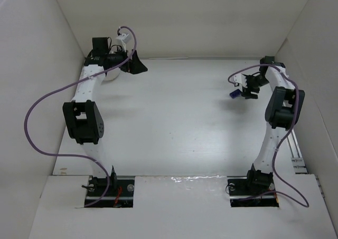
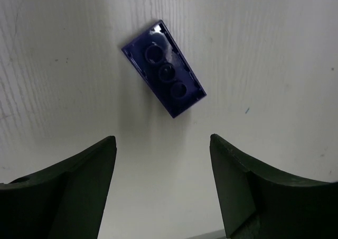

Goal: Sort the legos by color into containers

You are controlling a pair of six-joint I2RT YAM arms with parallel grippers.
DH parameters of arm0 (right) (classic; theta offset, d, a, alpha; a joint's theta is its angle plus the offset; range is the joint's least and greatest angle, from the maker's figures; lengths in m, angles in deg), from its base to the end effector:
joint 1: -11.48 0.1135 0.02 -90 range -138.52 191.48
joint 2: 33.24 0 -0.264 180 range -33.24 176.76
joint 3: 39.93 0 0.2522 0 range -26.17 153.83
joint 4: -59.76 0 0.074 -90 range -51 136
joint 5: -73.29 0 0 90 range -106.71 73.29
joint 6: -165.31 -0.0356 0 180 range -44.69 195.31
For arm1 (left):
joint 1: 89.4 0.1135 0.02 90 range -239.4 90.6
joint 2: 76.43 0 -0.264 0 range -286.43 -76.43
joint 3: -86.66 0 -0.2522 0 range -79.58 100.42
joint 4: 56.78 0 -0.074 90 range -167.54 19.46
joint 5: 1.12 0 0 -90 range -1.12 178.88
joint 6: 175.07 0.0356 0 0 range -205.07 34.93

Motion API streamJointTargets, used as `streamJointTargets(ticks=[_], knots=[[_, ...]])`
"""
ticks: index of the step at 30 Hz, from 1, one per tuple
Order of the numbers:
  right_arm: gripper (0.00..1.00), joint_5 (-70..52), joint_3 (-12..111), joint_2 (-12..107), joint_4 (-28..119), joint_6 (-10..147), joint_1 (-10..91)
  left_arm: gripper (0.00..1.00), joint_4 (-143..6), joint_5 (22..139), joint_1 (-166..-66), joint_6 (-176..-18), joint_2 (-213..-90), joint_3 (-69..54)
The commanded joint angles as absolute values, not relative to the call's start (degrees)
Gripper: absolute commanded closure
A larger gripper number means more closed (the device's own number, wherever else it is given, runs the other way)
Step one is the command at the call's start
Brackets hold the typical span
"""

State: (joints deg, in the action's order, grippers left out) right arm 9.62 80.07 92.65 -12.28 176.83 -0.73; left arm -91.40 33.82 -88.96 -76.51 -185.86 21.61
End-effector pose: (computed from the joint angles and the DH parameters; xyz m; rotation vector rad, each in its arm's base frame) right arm 0.4410 -0.0793 0.1979 -1.9037 1.8338 0.1039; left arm 0.4415 -0.0258 0.3408 0.7023 1.8205 -0.8834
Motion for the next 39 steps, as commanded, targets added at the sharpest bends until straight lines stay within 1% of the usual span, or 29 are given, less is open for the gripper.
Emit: streamJointTargets(ticks=[1,6,8,14,15,20,21,23,25,27,28,29,32,34,35,37,38,39], knots=[[0.24,12.4,84.5,94.1,-19.5,186.1,1.5,0.0,-90.6,32.3,-89.1,-75.8,-183.0,23.4],[0.25,12.4,86.5,96.9,-20.7,187.7,3.4,0.0,-89.4,32.9,-89.1,-77.5,-183.6,22.9],[0.25,12.4,89.7,99.2,-22.1,187.7,4.0,0.0,-89.3,32.9,-89.1,-77.5,-183.6,22.9],[0.37,9.4,99.1,105.0,-30.9,188.3,6.4,0.0,-88.8,33.9,-89.1,-78.0,-184.1,23.5],[0.41,8.3,100.0,106.4,-32.0,188.3,6.4,0.0,-88.8,34.0,-89.1,-78.0,-184.6,24.0],[0.48,6.7,101.3,107.6,-33.2,185.4,7.6,0.0,-89.3,34.5,-89.1,-78.0,-185.1,25.1],[0.48,6.7,101.8,107.6,-33.2,184.7,8.2,0.0,-89.3,34.5,-89.1,-78.0,-185.7,25.1],[0.53,6.1,101.8,108.1,-33.2,184.7,8.2,0.0,-89.3,35.0,-89.1,-78.0,-185.7,25.6],[0.54,5.4,101.8,108.1,-33.2,184.2,8.8,0.0,-89.3,35.0,-89.1,-78.0,-185.7,26.2],[0.57,5.4,101.8,108.1,-33.2,184.2,9.4,0.0,-89.9,35.0,-89.1,-78.0,-186.2,26.2],[0.6,4.9,101.8,108.1,-33.2,183.7,9.4,0.0,-89.9,35.0,-89.1,-78.0,-186.2,26.2],[0.71,4.9,101.1,108.1,-33.2,183.7,10.2,0.0,-89.9,35.0,-89.1,-78.0,-186.2,26.2],[0.96,4.9,99.2,107.0,-33.2,179.8,11.8,0.0,-88.0,35.0,-89.1,-79.7,-185.7,24.8],[0.96,8.2,99.2,106.0,-33.2,176.7,12.4,0.0,-85.5,35.0,-89.1,-83.0,-184.1,21.5],[0.98,14.0,99.9,105.3,-33.2,175.3,12.4,0.0,-83.9,35.5,-89.1,-85.1,-183.2,19.7],[1.0,22.2,101.9,103.3,-31.8,166.4,12.4,0.0,-78.0,36.3,-89.1,-89.6,-180.0,15.3],[1.0,30.8,102.8,102.5,-30.0,160.9,12.4,0.0,-75.2,37.2,-89.1,-95.1,-178.5,10.0],[1.0,34.6,103.5,101.5,-27.7,154.7,13.1,0.0,-71.8,38.2,-89.1,-98.0,-176.7,6.9]])
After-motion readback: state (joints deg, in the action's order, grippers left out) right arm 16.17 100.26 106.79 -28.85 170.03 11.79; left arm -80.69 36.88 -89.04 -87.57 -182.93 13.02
